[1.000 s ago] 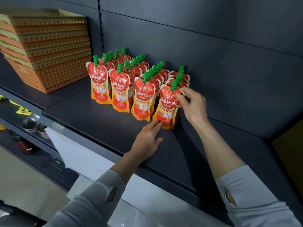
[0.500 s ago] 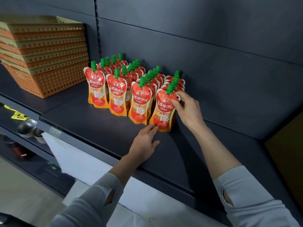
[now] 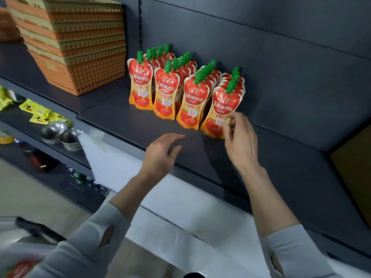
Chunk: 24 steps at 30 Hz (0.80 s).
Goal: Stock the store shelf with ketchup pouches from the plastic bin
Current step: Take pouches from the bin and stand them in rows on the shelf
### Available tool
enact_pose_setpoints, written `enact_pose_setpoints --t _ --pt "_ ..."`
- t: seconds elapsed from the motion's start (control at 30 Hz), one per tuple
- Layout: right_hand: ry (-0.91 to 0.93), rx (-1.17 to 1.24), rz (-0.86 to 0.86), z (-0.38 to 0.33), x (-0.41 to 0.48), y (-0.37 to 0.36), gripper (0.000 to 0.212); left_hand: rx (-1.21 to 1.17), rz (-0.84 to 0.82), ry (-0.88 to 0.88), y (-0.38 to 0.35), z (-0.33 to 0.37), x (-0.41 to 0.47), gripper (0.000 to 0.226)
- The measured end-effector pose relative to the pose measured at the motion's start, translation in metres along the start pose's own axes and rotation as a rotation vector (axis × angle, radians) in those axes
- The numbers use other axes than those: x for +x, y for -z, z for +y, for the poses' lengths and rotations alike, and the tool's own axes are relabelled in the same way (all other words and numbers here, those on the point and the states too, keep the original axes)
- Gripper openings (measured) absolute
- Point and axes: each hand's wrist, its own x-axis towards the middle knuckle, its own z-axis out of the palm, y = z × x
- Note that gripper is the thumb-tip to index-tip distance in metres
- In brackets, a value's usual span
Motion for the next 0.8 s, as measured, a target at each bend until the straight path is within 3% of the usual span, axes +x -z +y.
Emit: enact_pose_setpoints --t 0.13,0.3,0.53,0.63,0.8 --pt "0.049 0.103 -0.075 -0.052 -0.063 -0.038 0.018 -0.003 0.106 0.101 0.052 -0.029 -0.058 0.029" --pt "0.105 0.238 -0.267 -0.133 -0.146 -0.103 0.011 -0.017 0.154 0.397 0.11 -0.09 -0.151 0.028" --pt "0.253 0.357 -0.877 -0.241 -0.264 -0.22 0.027 0.084 0.261 0.922 0.161 -0.188 -0.329 0.027" --pt "0.295 0.32 -1.142 -0.272 -0.302 -0.268 0.018 0.062 0.295 1.147 0.169 -0.215 -0.39 0.033" --pt "0.4 0.179 -1.428 -0.326 -0.346 -0.365 0.036 -0.005 0.384 1.399 0.17 -0.261 -0.446 0.041"
